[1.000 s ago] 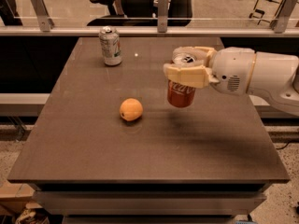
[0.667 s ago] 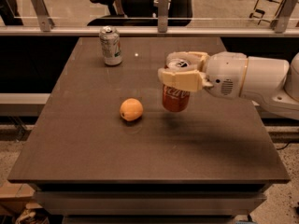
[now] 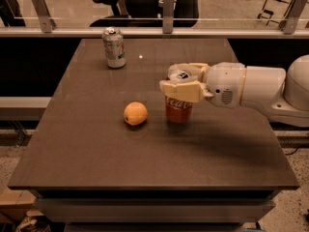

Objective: Move coke can near orange

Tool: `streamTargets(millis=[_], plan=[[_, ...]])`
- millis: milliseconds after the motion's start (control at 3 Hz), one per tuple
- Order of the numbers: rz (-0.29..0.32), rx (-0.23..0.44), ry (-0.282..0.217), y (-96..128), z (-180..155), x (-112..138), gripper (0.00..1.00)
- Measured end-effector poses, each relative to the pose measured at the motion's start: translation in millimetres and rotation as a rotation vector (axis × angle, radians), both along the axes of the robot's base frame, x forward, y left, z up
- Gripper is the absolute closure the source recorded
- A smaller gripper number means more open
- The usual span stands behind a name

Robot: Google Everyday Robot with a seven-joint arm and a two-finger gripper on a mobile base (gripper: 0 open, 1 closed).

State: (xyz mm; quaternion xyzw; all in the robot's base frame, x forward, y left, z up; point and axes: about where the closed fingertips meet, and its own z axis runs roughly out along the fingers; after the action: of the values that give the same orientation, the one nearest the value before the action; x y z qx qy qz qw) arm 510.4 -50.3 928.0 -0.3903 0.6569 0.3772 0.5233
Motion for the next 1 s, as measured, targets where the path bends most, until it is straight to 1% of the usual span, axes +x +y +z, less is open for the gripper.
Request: streamTargets(millis=[333,667,1000], plan=[[0.008,-0.032,-0.026,1,-9,2,1.0],[0.051,-0.05,-0.077,7,-12,3,1.0],[0.088,-0.041,-0.102,13,-17,8,1.0]])
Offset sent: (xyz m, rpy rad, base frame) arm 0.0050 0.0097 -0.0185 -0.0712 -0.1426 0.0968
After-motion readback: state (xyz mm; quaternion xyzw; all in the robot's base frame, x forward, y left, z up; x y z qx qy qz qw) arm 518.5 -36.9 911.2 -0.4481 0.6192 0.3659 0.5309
